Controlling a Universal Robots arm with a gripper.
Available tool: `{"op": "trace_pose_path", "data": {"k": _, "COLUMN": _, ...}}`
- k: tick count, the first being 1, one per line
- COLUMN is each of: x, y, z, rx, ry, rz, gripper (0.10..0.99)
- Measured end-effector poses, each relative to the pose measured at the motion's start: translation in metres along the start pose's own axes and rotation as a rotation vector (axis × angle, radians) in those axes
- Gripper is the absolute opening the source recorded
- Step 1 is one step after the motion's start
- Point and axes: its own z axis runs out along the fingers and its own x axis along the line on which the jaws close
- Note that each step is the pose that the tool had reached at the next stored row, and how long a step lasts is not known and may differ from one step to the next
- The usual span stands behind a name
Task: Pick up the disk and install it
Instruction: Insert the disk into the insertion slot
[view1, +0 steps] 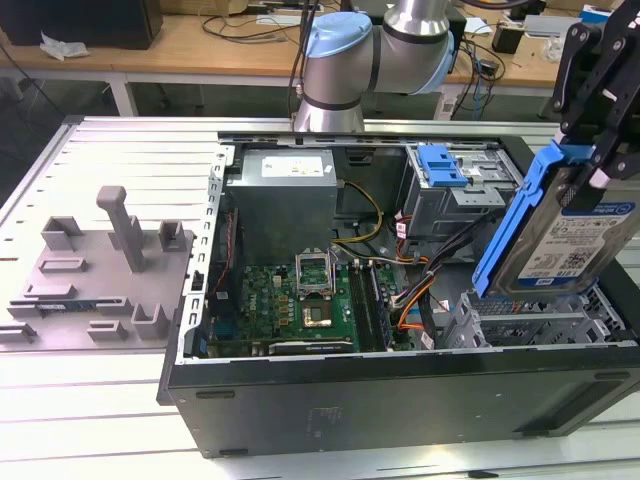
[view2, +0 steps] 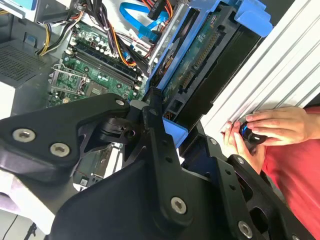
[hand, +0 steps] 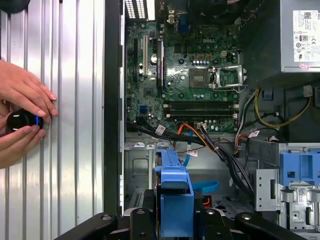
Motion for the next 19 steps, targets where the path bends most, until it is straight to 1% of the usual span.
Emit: {"op": "trace_pose_path", "data": {"k": 19, "x": 0.0013, "y": -0.0027, "z": 0.0097, "rx": 0.0, "ry": -0.0002, "rz": 0.0, "gripper": 0.365}}
